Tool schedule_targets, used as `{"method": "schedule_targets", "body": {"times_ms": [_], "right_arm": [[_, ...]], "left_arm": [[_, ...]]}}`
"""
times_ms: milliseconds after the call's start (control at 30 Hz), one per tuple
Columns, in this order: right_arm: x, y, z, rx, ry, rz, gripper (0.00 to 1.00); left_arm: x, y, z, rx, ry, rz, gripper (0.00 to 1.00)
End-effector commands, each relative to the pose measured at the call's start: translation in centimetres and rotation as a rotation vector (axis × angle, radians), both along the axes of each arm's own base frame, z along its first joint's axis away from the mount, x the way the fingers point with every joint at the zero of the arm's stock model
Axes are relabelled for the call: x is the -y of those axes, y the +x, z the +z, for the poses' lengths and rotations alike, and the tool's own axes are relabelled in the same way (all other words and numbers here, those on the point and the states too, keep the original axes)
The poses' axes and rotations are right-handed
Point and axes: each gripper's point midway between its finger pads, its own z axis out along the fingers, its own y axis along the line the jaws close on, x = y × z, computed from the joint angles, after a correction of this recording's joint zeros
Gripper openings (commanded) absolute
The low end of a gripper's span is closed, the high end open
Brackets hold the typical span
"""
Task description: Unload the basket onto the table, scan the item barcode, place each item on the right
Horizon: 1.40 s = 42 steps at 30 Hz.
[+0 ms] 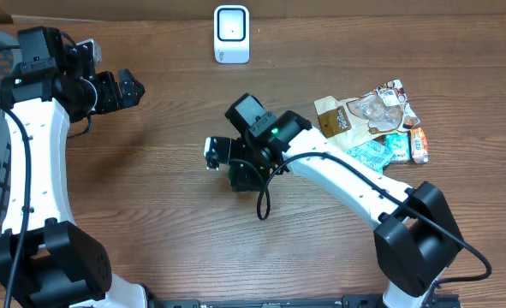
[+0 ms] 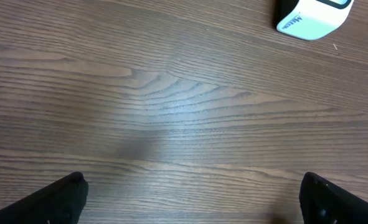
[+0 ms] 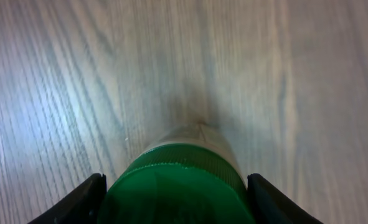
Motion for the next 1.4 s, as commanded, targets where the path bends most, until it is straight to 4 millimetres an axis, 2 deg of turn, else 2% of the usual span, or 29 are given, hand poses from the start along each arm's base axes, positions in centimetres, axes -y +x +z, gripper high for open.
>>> {"method": "schedule_targets", "body": {"times_ms": [0, 67, 133, 167, 233, 400, 467, 533, 667, 733, 833, 967, 1100, 1167, 1367], "right_arm": [[-0.2, -0.5, 0.0, -0.013, 0.031, 0.023, 0.56], [0.0, -0.4, -0.1, -0.022, 0.023, -0.015, 0.65], [0.3, 0.0, -0.2, -0.026, 0.009, -0.079, 0.7], [0.4, 0.3, -0.3, -0.023, 0.001, -0.112, 0.78], [0.7, 0.9, -0.3, -0.014, -0.014, -0.183, 0.85], [1.1, 2.9, 0.1, 0.017, -0.022, -0.389, 0.91], [1.2, 3.6, 1.0, 0.014, -0.013, -0.492, 0.93], [1.0, 4.0, 2.6, -0.008, 0.004, -0.583, 1.0], [0.4, 4.5, 6.2, -0.071, 0.06, -0.754, 1.0], [0.1, 4.4, 6.8, -0.109, 0.085, -0.818, 1.0], [-0.3, 3.7, 6.4, -0.188, 0.1, -0.876, 1.0], [-0.7, 2.7, 5.2, -0.251, 0.1, -0.86, 1.0], [-0.6, 2.2, 3.0, -0.258, 0.085, -0.856, 1.0], [-0.3, 2.0, 2.1, -0.259, 0.07, -0.86, 0.96], [0.7, 2.1, 0.5, -0.225, 0.034, -0.88, 0.92]], "left_arm": [[-0.1, 0.4, 1.1, 0.034, 0.022, -0.02, 1.0], [-0.1, 0.4, 1.1, 0.034, 0.022, -0.02, 1.0], [-0.1, 0.4, 1.1, 0.034, 0.022, -0.02, 1.0], [-0.1, 0.4, 1.1, 0.034, 0.022, -0.021, 1.0], [-0.1, 0.4, 1.1, 0.034, 0.022, -0.02, 1.0], [-0.1, 0.4, 1.1, 0.034, 0.022, -0.02, 1.0], [-0.1, 0.4, 1.1, 0.034, 0.022, -0.021, 1.0], [-0.1, 0.4, 1.1, 0.034, 0.022, -0.02, 1.0], [-0.1, 0.4, 1.1, 0.034, 0.022, -0.021, 1.0], [-0.1, 0.4, 1.1, 0.034, 0.022, -0.02, 1.0], [-0.1, 0.4, 1.1, 0.034, 0.022, -0.02, 1.0], [-0.1, 0.4, 1.1, 0.034, 0.022, -0.02, 1.0], [-0.1, 0.4, 1.1, 0.034, 0.022, -0.02, 1.0], [-0.1, 0.4, 1.1, 0.034, 0.022, -0.02, 1.0], [-0.1, 0.4, 1.1, 0.034, 0.022, -0.02, 1.0]]}}
